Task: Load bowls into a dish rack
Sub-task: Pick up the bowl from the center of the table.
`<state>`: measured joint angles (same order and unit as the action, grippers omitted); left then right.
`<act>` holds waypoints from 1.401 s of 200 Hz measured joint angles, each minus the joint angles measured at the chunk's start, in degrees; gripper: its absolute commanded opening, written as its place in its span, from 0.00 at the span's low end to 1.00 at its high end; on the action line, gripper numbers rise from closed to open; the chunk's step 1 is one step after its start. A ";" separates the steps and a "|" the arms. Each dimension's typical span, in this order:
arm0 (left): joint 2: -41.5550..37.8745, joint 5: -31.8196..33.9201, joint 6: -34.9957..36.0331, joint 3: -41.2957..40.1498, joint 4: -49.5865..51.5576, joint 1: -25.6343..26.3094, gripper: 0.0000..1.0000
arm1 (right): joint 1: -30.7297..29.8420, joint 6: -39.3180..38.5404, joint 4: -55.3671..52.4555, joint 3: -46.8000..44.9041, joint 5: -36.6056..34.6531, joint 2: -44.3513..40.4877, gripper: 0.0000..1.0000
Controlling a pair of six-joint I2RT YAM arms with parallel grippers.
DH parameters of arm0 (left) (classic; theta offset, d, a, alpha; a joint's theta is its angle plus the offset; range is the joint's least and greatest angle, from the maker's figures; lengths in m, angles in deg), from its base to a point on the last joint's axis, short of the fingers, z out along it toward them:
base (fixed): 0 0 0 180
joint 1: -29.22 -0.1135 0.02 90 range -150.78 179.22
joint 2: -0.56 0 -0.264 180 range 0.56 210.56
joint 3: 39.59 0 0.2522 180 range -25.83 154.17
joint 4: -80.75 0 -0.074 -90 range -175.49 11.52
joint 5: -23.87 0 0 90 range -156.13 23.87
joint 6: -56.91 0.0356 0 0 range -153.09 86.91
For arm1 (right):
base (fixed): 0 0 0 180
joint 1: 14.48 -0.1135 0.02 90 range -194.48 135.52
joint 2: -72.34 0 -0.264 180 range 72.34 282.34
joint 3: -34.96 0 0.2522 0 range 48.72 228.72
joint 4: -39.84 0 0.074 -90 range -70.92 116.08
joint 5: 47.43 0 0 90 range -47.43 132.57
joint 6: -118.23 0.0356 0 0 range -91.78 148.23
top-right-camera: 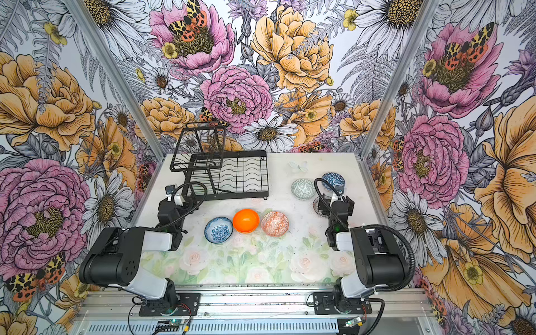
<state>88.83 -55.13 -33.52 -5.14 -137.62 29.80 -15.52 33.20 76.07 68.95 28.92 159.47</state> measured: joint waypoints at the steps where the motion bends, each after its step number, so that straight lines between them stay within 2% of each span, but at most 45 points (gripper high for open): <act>1: 0.00 0.00 0.00 0.00 0.00 0.00 0.99 | 0.00 0.00 0.00 0.00 0.00 0.00 1.00; 280: 0.00 -1.20 0.00 0.00 0.00 -0.07 0.99 | 0.74 0.04 -0.04 0.74 1.75 0.02 0.99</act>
<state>88.83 -56.33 -33.52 -5.14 -137.62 29.73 -14.78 33.24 76.03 69.70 30.67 159.50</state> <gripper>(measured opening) 0.986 0.995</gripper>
